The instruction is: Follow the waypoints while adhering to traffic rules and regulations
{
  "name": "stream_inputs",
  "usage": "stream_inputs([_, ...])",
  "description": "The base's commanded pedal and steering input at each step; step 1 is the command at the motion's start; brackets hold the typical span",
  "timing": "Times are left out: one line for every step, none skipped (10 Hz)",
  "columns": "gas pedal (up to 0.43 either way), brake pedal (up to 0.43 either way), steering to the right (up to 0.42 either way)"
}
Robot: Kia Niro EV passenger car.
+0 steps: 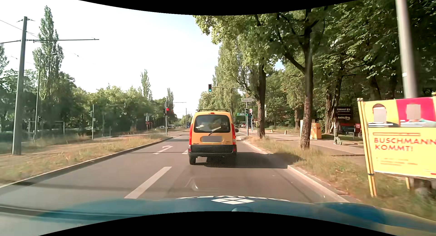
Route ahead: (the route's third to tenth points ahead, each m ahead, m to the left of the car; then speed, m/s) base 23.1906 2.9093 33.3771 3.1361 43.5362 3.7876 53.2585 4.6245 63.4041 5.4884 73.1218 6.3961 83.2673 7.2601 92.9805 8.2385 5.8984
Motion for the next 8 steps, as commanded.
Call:
stream_inputs([0.0,0.116,-0.018])
stream_inputs([0.0,0.116,-0.013])
stream_inputs([0.0,0.104,-0.012])
stream_inputs([0.0,0.0,-0.013])
stream_inputs([0.0,0.0,-0.012])
stream_inputs([0.0,0.0,-0.012])
stream_inputs([0.0,0.0,-0.011])
stream_inputs([0.0,0.0,-0.012])
